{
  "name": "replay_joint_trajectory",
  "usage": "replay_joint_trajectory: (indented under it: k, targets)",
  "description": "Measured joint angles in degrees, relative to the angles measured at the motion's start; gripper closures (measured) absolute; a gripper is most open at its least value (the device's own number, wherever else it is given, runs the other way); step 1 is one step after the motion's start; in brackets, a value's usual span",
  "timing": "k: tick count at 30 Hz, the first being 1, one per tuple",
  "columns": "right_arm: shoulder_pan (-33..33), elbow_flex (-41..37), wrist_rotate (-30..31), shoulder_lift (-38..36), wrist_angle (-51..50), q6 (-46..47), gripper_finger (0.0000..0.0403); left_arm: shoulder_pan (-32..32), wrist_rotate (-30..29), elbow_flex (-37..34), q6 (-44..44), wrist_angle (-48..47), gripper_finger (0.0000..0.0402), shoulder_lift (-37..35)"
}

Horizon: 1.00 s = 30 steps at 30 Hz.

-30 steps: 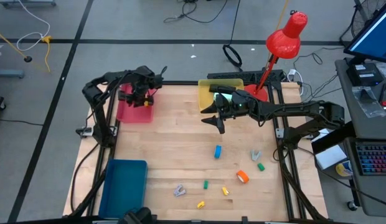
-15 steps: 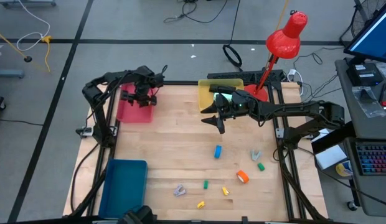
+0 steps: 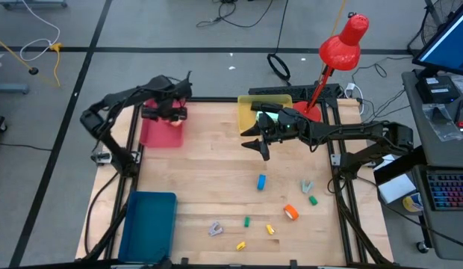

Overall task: Pick and place Stapler, Stapler remover, tape
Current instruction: Put the orange tape into the pink bin

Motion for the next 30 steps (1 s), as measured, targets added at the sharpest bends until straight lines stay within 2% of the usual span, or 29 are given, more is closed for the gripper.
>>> replay_joint_trajectory:
  k: [9, 15, 24, 30]
  targets:
    - [0.0, 0.0, 0.0, 0.0, 0.0, 0.0, 0.0195, -11.1, 3.9, 0.0, 0.4, 8.8, 0.0175, -6.8]
    - [0.0, 0.0, 0.0, 0.0, -2.1, -0.7, 0.0195, -22.2, 5.9, 0.0, 0.4, 20.9, 0.0176, -9.2]
    - [0.0, 0.0, -0.1, -2.8, -17.9, -3.9, 0.0195, -36.6, 5.9, 0.0, 7.7, 41.4, 0.0176, -8.6]
    - [0.0, 0.0, 0.0, -8.5, -31.0, -8.5, 0.0195, -42.0, 1.7, 0.0, 8.1, 50.5, 0.0176, -8.6]
